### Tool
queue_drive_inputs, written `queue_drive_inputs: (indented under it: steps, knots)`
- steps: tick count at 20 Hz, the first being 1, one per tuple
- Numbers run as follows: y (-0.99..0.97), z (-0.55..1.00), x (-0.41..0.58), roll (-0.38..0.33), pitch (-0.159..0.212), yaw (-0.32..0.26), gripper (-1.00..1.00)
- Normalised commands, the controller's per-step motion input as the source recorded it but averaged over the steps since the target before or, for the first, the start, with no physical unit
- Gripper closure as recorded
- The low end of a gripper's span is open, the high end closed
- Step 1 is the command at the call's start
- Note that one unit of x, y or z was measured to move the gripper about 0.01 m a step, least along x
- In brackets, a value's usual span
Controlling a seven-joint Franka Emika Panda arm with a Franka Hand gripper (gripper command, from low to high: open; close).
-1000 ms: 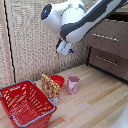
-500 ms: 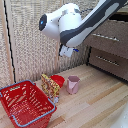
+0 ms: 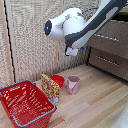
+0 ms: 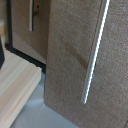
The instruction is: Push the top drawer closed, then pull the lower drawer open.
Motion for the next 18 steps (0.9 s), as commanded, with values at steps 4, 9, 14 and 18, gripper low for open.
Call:
queue_drive_inputs:
  steps: [4,9,14,18]
  knots:
    - [-0.44,0.0,0.0,-0.178,0.0,0.068,-1.0]
    - [-0.44,0.0,0.0,-0.183,0.0,0.061,-1.0]
    - [-0.47,0.02,-0.006,-0.157,-0.001,0.042,-1.0]
    - [-0.44,0.15,-0.038,-0.148,0.0,0.028,-1.0]
